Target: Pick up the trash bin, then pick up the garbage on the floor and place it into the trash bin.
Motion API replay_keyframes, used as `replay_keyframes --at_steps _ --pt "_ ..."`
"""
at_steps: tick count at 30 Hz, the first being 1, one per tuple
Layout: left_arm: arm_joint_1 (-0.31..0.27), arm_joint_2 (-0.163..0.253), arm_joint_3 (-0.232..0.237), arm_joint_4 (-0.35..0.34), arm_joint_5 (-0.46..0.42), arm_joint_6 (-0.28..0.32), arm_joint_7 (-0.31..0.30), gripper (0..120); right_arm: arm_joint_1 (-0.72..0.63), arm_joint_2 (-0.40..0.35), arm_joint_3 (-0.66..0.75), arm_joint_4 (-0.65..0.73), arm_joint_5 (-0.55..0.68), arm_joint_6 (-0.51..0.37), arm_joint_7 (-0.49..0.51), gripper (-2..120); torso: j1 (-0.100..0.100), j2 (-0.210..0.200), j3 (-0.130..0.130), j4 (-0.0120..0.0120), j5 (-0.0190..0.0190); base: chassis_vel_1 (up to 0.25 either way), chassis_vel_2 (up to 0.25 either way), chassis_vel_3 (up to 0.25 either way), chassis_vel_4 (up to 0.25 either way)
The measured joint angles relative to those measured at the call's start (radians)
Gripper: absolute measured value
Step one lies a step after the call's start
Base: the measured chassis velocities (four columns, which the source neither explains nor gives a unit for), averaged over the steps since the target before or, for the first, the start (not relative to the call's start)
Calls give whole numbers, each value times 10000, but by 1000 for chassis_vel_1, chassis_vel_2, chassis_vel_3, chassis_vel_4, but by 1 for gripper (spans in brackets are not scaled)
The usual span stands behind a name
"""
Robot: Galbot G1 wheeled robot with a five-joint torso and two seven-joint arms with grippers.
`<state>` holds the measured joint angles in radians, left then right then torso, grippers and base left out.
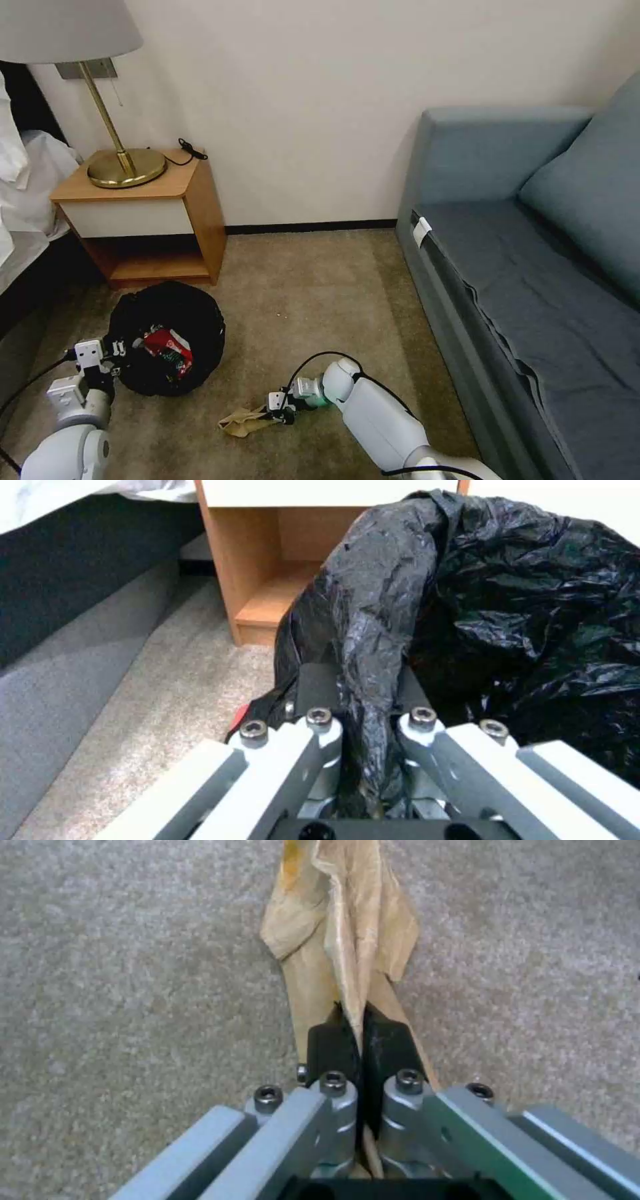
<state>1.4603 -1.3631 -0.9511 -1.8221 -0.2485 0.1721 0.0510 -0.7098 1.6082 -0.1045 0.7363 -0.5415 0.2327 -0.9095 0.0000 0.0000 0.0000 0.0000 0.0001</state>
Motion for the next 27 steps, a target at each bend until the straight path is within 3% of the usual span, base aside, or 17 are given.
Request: replay_keyframes --at_steps 17,27 --pt "35 43 -92 2 -73 6 -4 4 135 -3 709 274 378 70 -151 0 0 0 0 0 -1 0 0 0 0" --pt "126 171 -184 -114 -113 6 7 4 1003 -220 2897 944 1307 -94 -340 0 0 -1 1 -3 -1 0 0 0 0"
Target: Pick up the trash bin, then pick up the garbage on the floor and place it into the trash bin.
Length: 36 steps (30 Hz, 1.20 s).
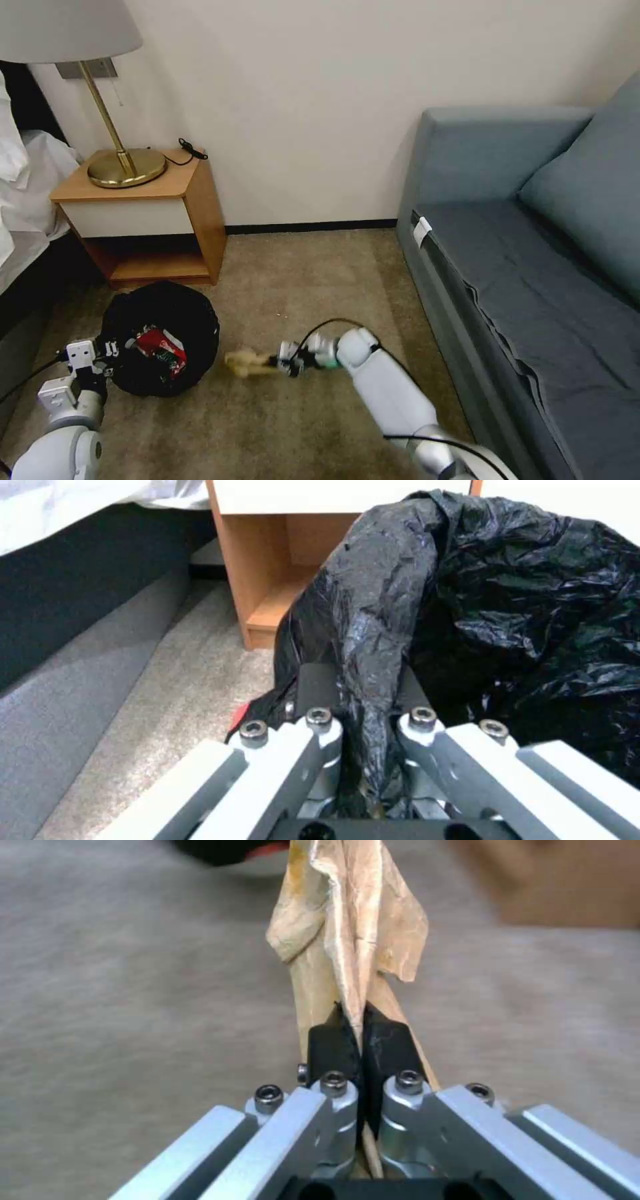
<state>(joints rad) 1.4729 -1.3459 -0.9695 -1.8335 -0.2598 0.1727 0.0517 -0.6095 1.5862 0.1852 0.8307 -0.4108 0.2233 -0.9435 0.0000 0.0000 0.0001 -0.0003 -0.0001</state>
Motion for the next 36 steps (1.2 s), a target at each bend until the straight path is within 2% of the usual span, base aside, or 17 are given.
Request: replay_keyframes --at_steps 7,10,11,15,16,18,19,23,29,36 --pt "4 -53 97 -122 63 26 10 4 499 -277 247 1316 1545 -702 -104 0 0 0 0 1 0 0 0 0 0" --pt "29 -126 184 -286 76 46 23 4 569 -199 8 1870 2972 -1087 37 0 0 0 -1 1 1 0 0 0 0" --pt "29 -126 184 -286 76 46 23 4 569 -199 8 1870 2972 -1087 37 0 0 0 -1 1 1 0 0 0 0" --pt "19 -153 235 -367 88 102 18 4 442 -2 -1350 2476 6267 -2127 662 0 0 0 0 2 0 0 0 0 0" --pt "19 -153 235 -367 88 102 18 4 442 -2 -1350 2476 6267 -2127 662 0 0 0 0 2 0 0 0 0 0" --pt "8 -176 279 -387 88 118 19 4 330 195 -2195 2687 8280 -2660 1081 0 0 1 -1 7 1 0 0 0 0" --pt "8 -176 279 -387 88 118 19 4 330 195 -2195 2687 8280 -2660 1081 0 0 1 -1 7 1 0 0 0 0" --pt "1 -232 353 -398 91 126 19 4 115 212 -3427 2751 10158 -2925 1849 0 0 0 -1 3 0 0 0 0 0" --pt "12 -273 403 -423 81 126 33 4 -156 216 -3869 2683 10566 -2802 2185 0 0 0 -1 4 -1 0 0 0 0" --pt "-18 -478 660 -498 157 143 39 4 -505 217 -3566 2163 9586 -2247 2097 0 0 0 -1 -1 0 0 0 0 0"
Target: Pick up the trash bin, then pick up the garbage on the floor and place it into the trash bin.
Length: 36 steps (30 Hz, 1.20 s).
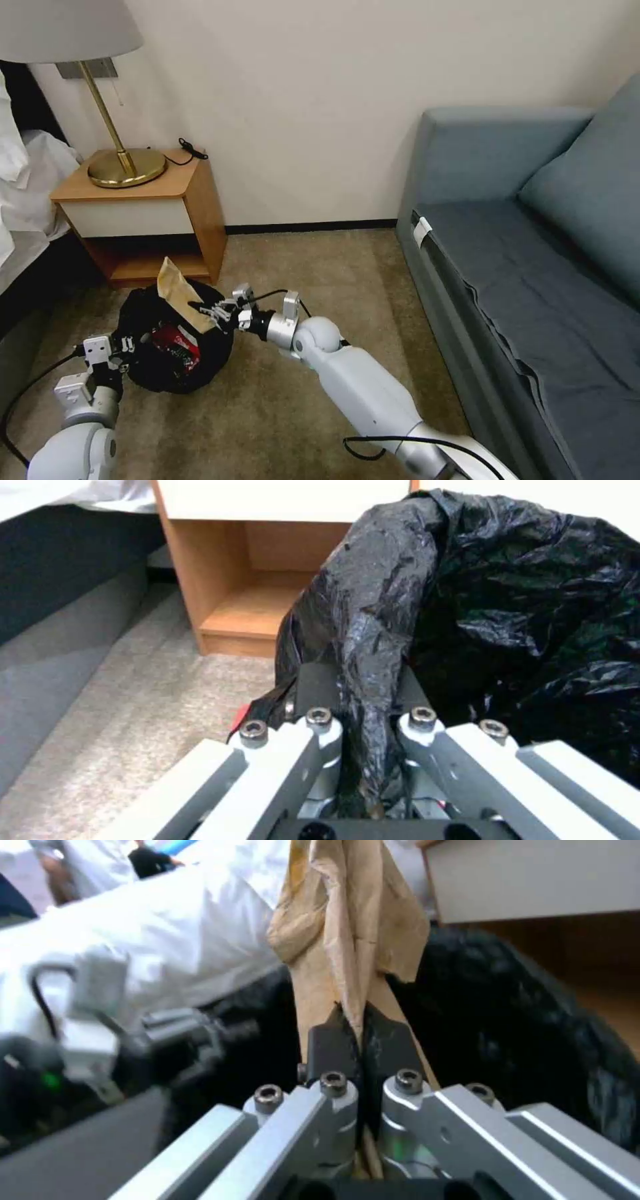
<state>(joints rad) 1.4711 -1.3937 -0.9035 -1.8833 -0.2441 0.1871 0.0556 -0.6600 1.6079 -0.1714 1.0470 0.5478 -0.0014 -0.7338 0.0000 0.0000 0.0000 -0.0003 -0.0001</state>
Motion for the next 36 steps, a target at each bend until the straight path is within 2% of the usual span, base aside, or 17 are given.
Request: replay_keyframes --at_steps 7,9,12,15,17,24,26,30,31,33,36 --pt "-28 -139 209 76 79 1 0 4 -116 10 20 -121 -438 212 -40 2 0 0 0 2 1 0 0 0 0" --pt "-35 -165 247 86 98 1 5 4 -147 10 -7 -111 -528 247 -40 14 0 0 0 2 2 0 0 0 0" --pt "-46 -167 252 105 105 1 8 4 -169 10 -18 -98 -641 308 -53 20 0 1 0 3 1 0 0 0 0" --pt "-62 -162 249 118 107 1 8 4 -180 9 27 -98 -829 421 -129 36 0 0 0 3 1 0 0 0 0" --pt "-66 -160 246 124 106 1 9 4 -188 9 45 -96 -866 452 -141 39 0 0 0 3 1 0 0 0 0" --pt "-79 -159 213 182 78 -4 16 4 -318 7 202 71 -1163 562 -172 67 0 0 0 3 1 0 0 0 0" --pt "-77 -156 200 182 60 -6 17 4 -327 6 234 85 -1210 580 -172 70 0 0 0 4 1 0 0 0 0" --pt "-59 -113 54 179 -126 -10 -16 4 -337 4 704 153 -1363 674 -97 88 0 1 -1 4 2 0 0 0 0" --pt "-59 -113 54 179 -126 -10 -16 4 -337 4 704 153 -1363 674 -97 88 0 1 -1 4 2 0 0 0 0" --pt "-20 -95 -45 85 -257 -7 -89 4 -222 6 1297 -48 -1824 921 5 96 0 0 0 5 1 0 0 0 0" --pt "33 -85 -196 -148 -555 45 -210 4 76 3 2318 -812 -2896 1480 81 99 0 0 0 4 3 0 0 0 0"
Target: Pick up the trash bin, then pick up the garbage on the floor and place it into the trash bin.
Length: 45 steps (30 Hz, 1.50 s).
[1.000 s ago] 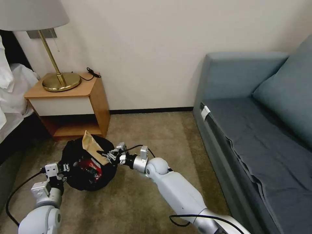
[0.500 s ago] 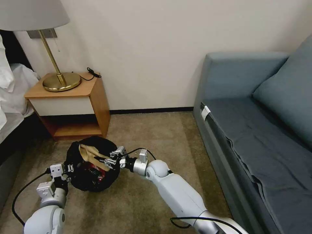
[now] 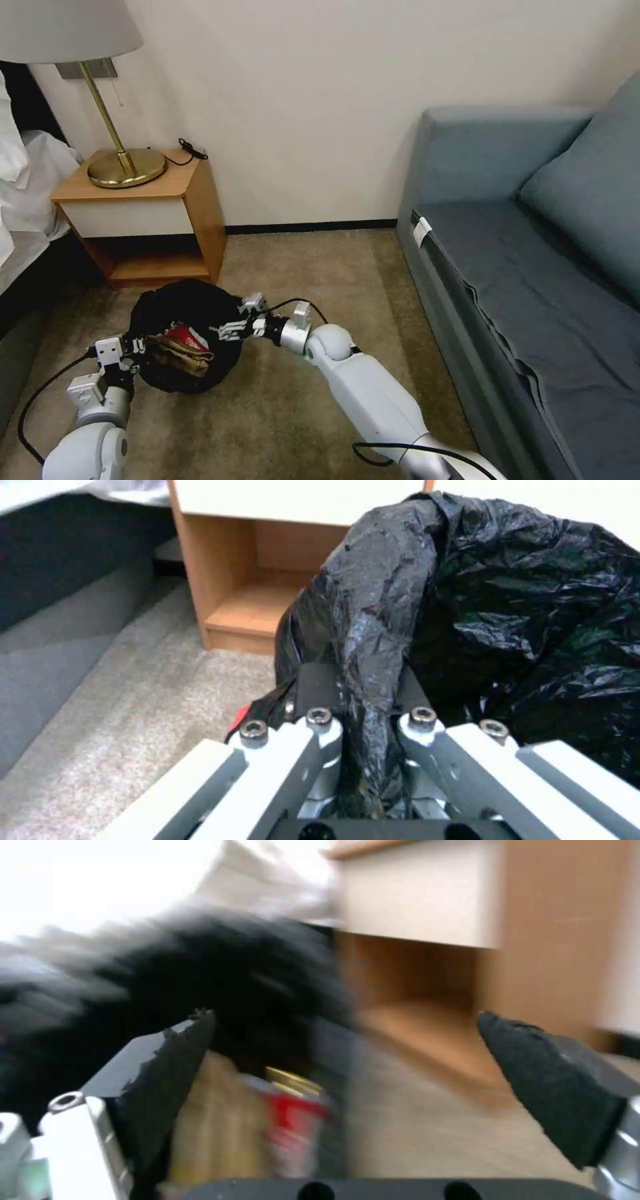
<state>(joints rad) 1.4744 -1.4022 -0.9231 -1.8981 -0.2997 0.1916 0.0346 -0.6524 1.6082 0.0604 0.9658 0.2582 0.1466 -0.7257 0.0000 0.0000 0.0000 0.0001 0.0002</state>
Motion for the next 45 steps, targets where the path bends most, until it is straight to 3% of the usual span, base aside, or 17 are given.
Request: replay_keyframes --at_steps 2,11,18,19,25,30,35,37,39,43,45 --pt "18 32 -165 -185 -390 89 -110 4 229 -6 1042 -740 -615 342 148 100 0 0 0 -6 -1 0 0 0 0" --pt "-106 58 -597 -201 -1947 534 -979 4 222 1 2218 -1171 -926 589 479 100 0 1 0 1 0 0 0 0 0" --pt "-302 -58 -619 41 -4536 940 -2158 4 72 0 2683 -1136 -1056 681 835 100 0 0 0 0 0 0 0 0 0" --pt "-369 -113 -575 109 -5135 1151 -2628 4 33 1 2684 -1070 -1087 682 851 100 0 1 0 -1 -1 0 0 0 0" --pt "-445 -267 -514 395 -5861 1371 -3568 4 -77 0 2608 -936 -1178 681 865 100 0 1 0 1 -1 0 0 0 0" --pt "-456 -318 -571 366 -5866 1641 -3968 4 -115 -2 2571 -897 -1205 683 848 100 0 0 0 -2 -1 0 0 0 0" --pt "-430 -328 -572 320 -5685 1694 -3977 6 -149 -2 2506 -828 -1197 687 829 100 0 0 0 0 -2 0 0 0 0" --pt "-413 -332 -573 212 -5523 1718 -3932 17 -178 -2 2465 -735 -1166 687 813 100 0 1 0 -2 0 0 0 0 0" --pt "-407 -339 -580 186 -5366 1718 -3905 20 -189 -3 2464 -717 -1156 687 812 100 0 1 0 -1 -1 0 0 0 0" --pt "-358 -352 -601 104 -4224 1876 -3849 41 -275 -2 2439 -655 -1128 688 815 100 0 1 0 -2 0 0 0 0 0" --pt "-331 -353 -610 111 -3701 1938 -3851 43 -294 -2 2438 -650 -1128 690 819 100 0 0 0 -2 -1 0 0 0 0"
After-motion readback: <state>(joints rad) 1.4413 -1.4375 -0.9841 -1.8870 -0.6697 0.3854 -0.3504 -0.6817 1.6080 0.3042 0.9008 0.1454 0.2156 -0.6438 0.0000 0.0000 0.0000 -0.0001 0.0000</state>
